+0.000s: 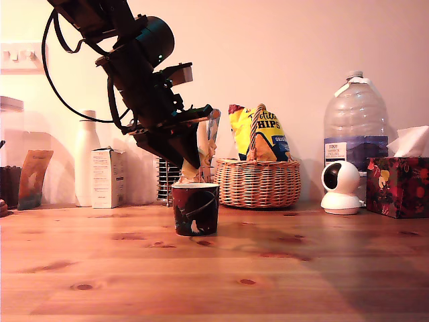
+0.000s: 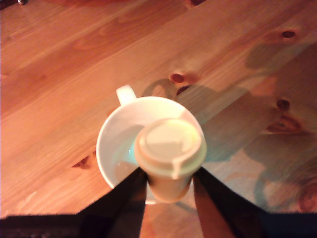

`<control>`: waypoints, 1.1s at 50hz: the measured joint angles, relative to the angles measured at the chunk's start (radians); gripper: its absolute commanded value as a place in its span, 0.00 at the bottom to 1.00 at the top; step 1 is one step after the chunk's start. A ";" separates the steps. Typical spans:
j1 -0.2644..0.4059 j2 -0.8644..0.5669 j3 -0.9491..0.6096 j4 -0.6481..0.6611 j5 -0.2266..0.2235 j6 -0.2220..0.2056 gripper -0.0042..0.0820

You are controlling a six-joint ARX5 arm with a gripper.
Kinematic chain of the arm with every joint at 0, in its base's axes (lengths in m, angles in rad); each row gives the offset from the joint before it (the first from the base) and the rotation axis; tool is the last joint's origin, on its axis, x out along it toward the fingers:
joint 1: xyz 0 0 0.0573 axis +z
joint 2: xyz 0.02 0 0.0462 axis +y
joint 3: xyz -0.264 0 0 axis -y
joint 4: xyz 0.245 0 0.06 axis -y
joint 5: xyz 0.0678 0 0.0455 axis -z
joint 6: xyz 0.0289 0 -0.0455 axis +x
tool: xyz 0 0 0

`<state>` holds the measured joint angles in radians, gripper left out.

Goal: Pick up the coffee capsules from the table one by one and drop them inside the nearest coffee cup

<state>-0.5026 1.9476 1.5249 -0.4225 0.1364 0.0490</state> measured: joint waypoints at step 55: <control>0.000 -0.135 0.016 -0.169 -0.013 0.035 0.03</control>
<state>-0.5026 1.8126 1.5410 -0.5919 0.1234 0.0841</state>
